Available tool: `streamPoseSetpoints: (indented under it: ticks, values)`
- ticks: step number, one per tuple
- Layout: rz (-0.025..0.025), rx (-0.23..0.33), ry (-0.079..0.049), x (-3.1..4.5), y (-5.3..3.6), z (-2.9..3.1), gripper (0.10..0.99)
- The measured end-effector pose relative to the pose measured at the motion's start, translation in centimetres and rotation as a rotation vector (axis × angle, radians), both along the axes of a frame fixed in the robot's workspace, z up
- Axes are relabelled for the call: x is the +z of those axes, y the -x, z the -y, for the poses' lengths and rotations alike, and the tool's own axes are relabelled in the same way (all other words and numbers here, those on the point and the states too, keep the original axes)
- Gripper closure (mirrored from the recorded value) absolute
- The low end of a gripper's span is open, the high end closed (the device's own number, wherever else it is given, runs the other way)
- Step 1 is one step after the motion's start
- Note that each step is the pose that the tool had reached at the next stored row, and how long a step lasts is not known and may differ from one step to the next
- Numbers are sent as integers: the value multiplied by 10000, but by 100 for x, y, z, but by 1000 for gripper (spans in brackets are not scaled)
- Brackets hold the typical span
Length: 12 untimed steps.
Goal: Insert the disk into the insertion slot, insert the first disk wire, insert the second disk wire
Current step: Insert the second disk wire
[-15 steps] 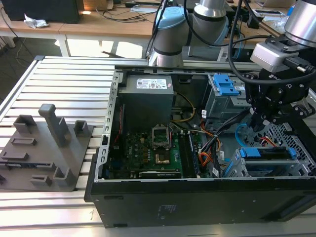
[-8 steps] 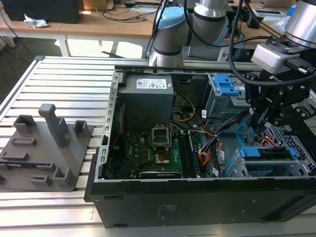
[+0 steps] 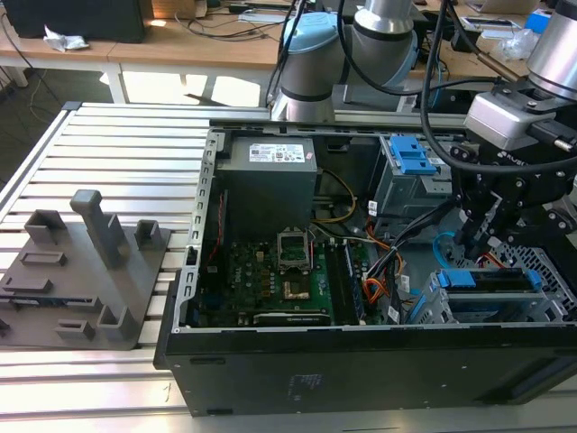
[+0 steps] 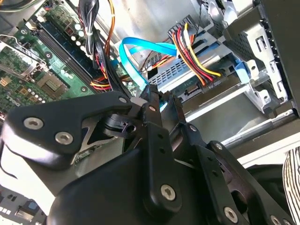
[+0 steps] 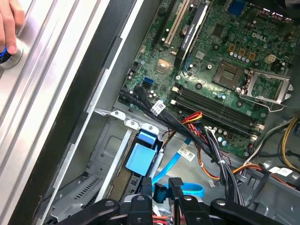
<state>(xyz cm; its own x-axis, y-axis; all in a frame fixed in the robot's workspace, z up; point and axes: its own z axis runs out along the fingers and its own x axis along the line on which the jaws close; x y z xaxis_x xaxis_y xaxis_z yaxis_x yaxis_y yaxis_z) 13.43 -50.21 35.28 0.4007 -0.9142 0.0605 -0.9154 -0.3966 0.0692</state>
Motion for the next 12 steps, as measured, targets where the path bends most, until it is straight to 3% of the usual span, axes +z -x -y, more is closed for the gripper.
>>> streamPoseSetpoints:
  ticks: [2,4,10,12]
  values:
    - [0,0,-1,-1,0,1,816]
    - [0,-1,-1,-1,0,1,925]
    - [0,0,-1,-1,0,2,925]
    - [0,0,-1,-1,0,29,925]
